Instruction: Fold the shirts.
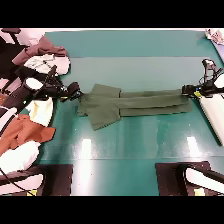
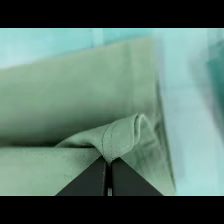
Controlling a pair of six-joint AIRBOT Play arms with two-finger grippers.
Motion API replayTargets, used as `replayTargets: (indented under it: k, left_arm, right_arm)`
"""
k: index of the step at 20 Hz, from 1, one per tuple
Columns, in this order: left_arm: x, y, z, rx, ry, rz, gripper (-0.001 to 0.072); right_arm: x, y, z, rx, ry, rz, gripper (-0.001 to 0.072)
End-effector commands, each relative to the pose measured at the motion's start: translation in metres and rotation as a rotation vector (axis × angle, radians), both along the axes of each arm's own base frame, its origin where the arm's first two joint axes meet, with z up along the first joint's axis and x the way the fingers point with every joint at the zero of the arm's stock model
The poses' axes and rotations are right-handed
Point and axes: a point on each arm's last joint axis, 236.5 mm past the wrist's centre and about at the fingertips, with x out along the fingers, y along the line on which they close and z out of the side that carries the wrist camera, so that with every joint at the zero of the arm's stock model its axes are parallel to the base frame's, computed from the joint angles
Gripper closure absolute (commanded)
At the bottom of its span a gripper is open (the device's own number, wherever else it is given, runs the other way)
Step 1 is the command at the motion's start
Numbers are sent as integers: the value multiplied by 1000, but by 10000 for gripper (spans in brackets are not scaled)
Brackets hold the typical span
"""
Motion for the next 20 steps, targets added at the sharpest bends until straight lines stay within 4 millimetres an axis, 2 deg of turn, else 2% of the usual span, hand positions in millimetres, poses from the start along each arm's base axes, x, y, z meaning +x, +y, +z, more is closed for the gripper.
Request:
replayTargets:
  k: [1,4,7,9,12,14,16,17,18,19,20]
  left_arm:
    - [13,5,-5,14,-18,26,680]
    - [15,4,-2,-1,-23,37,680]
    - [30,9,7,1,-75,82,680]
    - [40,15,4,7,-93,115,680]
    - [49,14,-15,7,-54,123,679]
    - [61,14,-24,11,-49,133,679]
    - [77,16,-24,13,-69,150,668]
    - [84,17,-22,12,-81,158,479]
    - [90,16,-20,10,-90,160,336]
    - [96,15,-15,7,-101,158,268]
    - [100,14,-11,6,-113,154,270]
  right_arm:
    - [9,-16,-5,0,-7,-35,693]
    - [18,-19,8,-11,-38,-32,693]
    - [33,-22,19,-22,-100,-35,693]
    - [31,-21,5,-13,-61,-33,693]
    - [34,-20,-22,6,-9,-34,692]
    - [42,-19,-31,3,-21,-29,691]
    - [50,-21,-37,0,-37,-32,688]
    - [52,-22,-42,0,-34,-33,687]
    - [52,-22,-46,1,-27,-33,666]
    - [52,-22,-47,1,-24,-33,497]
    - [52,-23,-47,-2,-25,-33,304]
